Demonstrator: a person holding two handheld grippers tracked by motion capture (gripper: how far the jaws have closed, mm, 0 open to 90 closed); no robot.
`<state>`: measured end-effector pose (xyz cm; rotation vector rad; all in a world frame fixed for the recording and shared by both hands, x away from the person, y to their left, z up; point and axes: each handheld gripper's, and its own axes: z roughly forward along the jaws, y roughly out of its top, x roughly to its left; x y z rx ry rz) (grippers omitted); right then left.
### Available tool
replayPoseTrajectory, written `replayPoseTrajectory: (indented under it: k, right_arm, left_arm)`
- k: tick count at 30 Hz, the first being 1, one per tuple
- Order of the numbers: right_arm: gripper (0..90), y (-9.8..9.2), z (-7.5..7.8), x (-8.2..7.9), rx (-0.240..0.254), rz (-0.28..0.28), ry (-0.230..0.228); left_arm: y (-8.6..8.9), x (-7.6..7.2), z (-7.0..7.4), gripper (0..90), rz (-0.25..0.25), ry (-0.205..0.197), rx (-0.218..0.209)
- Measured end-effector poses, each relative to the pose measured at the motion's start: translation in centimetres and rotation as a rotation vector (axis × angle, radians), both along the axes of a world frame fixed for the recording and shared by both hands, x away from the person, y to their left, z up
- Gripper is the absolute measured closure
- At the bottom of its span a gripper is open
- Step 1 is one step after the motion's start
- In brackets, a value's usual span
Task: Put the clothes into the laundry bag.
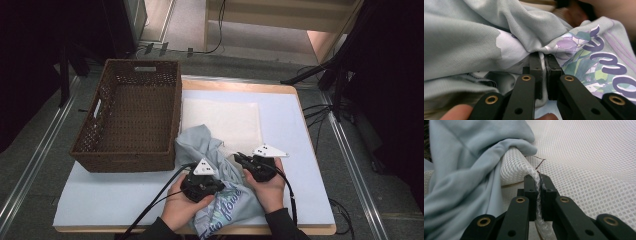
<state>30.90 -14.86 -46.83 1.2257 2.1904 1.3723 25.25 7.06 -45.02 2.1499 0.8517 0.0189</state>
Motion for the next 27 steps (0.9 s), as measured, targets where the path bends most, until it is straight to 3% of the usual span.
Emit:
replayPoseTrajectory:
  k: [2,3,5,7,9,12,16,18,20,24,27]
  right_arm:
    - [86.2,0.0,0.0,0.0,-0.001,0.000,0.001]
    - [86.2,0.0,0.0,0.0,0.000,0.000,0.000]
    - [86.2,0.0,0.0,0.0,0.001,0.001,-0.001]
    - [86.3,0.0,0.0,0.0,0.000,0.001,-0.002]
    - [86.2,0.0,-0.1,0.0,-0.001,0.002,-0.001]
    - [86.2,0.0,-0.1,0.0,-0.001,0.003,-0.001]
    - [86.1,0.1,-0.1,0.0,-0.004,0.004,0.001]
    - [85.9,0.1,-0.1,0.0,-0.008,0.009,0.000]
    - [86.0,0.2,-0.1,-0.1,-0.012,0.010,0.004]
    - [86.0,0.1,-0.1,0.0,-0.009,0.011,0.004]
    - [86.0,0.1,-0.1,0.0,-0.009,0.011,0.003]
  left_arm:
    - [0.1,-0.2,0.3,82.0,0.006,-0.031,0.000]
    - [0.4,-0.1,0.7,75.4,0.013,-0.040,-0.014]
    - [1.0,0.1,1.7,56.5,0.074,-0.085,-0.034]
    - [1.8,0.4,2.6,44.8,0.180,-0.158,-0.049]
    - [2.4,0.8,3.0,37.2,0.271,-0.199,-0.047]
    - [2.2,1.7,2.4,32.4,0.320,-0.203,0.012]
    - [1.1,3.1,0.2,28.9,0.341,-0.151,0.112]
    - [0.8,3.6,-0.5,31.5,0.360,-0.111,0.132]
    - [0.7,3.8,-0.8,41.0,0.362,-0.096,0.130]
    - [1.0,4.0,-0.6,76.2,0.328,-0.068,0.104]
    - [1.0,3.8,-0.4,84.8,0.287,-0.068,0.096]
